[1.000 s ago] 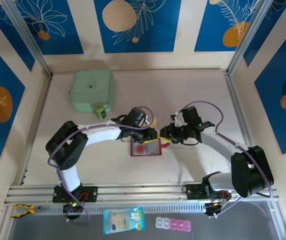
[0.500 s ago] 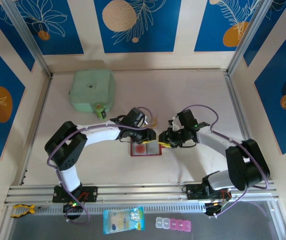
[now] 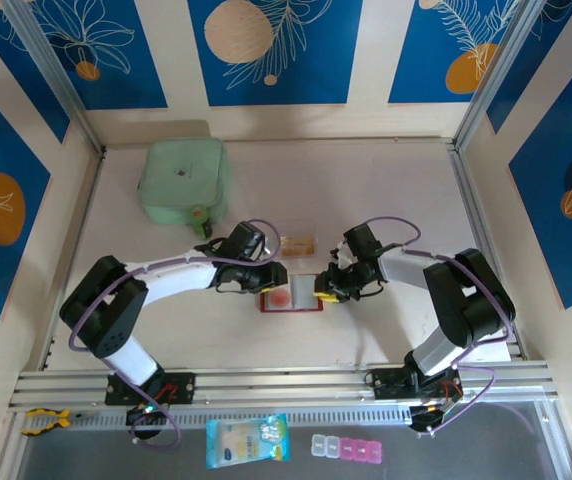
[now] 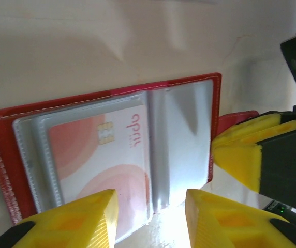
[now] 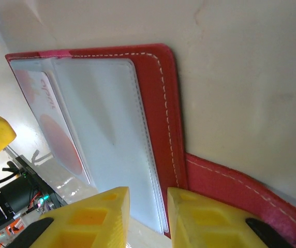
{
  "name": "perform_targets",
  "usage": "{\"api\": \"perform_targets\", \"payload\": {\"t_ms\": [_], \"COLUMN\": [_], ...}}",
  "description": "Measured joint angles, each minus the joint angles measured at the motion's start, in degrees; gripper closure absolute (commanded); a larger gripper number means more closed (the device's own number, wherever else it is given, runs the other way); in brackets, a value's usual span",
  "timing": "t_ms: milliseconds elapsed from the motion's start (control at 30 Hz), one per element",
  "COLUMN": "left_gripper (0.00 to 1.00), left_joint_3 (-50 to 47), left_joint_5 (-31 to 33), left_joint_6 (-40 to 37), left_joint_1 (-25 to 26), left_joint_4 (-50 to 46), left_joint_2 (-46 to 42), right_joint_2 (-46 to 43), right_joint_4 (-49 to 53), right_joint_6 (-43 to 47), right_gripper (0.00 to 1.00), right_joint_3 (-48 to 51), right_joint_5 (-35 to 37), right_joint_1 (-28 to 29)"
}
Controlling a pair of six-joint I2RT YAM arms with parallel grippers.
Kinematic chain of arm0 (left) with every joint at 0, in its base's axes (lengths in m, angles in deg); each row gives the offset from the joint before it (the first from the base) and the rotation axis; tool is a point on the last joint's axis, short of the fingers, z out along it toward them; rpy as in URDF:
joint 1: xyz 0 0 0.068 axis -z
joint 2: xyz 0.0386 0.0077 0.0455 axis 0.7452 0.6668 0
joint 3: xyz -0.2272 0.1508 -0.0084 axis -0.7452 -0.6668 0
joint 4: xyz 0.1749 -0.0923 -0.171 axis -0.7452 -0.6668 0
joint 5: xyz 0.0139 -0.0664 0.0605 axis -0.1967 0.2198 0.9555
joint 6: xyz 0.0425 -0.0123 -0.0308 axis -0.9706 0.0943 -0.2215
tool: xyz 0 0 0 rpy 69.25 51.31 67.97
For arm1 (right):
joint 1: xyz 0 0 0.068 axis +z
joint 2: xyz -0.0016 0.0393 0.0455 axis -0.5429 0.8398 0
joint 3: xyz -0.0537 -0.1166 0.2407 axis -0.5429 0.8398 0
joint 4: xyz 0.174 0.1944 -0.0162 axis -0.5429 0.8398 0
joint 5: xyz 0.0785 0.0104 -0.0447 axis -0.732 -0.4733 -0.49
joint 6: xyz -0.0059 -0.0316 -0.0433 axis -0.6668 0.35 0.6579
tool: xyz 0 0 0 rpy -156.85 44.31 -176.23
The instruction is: Take the credit cards out of the card holder
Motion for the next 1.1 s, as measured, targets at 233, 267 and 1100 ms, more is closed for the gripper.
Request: {"api": "perform_targets", "payload": {"t_ms": [233,267,1100], "left_gripper": [0.65,0.66,0.78], "left_joint_3": [-2.67,-2.95,-4.83], "left_joint_5": [0.39,0.42,3.32], "left_joint_6": [0.0,0.0,-1.6], "left_joint_1": [-0.72,-0.76,-0.96], "left_joint_4": [0.02,0.02,-1.36], "left_joint_2": [-1.27,-1.33,-0.33], "right_joint_2": [1.11,1.14,-2.49], "right_joint_4": [0.15,0.55,6.58], "right_joint_6": [1.53,1.81,1.55], "right_gripper": [0.74,0.74,0.74], "right_joint_3": [-2.1,-2.38,-9.86], "right_joint_5": [1.4,1.64,2.82], "right_joint_1": [-0.15,-0.15,5.18]}}
